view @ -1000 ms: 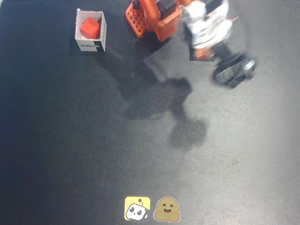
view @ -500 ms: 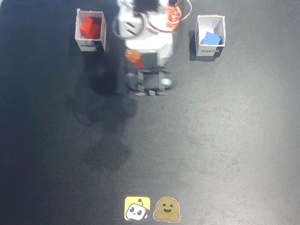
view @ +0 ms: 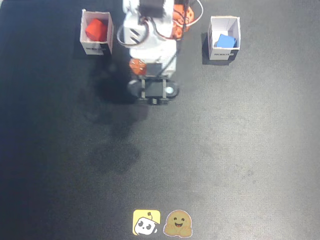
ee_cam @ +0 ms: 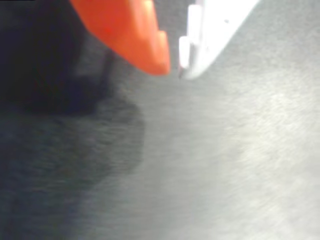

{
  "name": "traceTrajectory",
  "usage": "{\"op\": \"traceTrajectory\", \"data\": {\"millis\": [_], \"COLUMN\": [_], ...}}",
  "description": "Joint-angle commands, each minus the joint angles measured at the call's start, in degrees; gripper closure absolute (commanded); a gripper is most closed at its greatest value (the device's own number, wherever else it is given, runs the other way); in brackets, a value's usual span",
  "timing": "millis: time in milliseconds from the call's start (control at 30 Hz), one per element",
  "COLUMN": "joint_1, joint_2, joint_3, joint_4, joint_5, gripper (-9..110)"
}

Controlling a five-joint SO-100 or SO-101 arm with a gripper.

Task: Put the red cube in the right box and the blue cube in the left box.

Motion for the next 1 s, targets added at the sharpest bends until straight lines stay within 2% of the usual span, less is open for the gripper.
{"op": "traceTrajectory", "data": {"millis": [0,200,333,533,967], "joint_1": [-1.8,-2.4,-2.7,-3.1,-3.3], "joint_2": [5.4,24.7,31.5,32.0,32.0], "joint_3": [2.8,13.2,16.3,20.4,20.6], "joint_4": [-1.7,0.8,2.1,-1.0,2.0], "joint_5": [0.2,-1.3,-2.3,-2.5,-1.3], "gripper": [101,101,101,101,101]}}
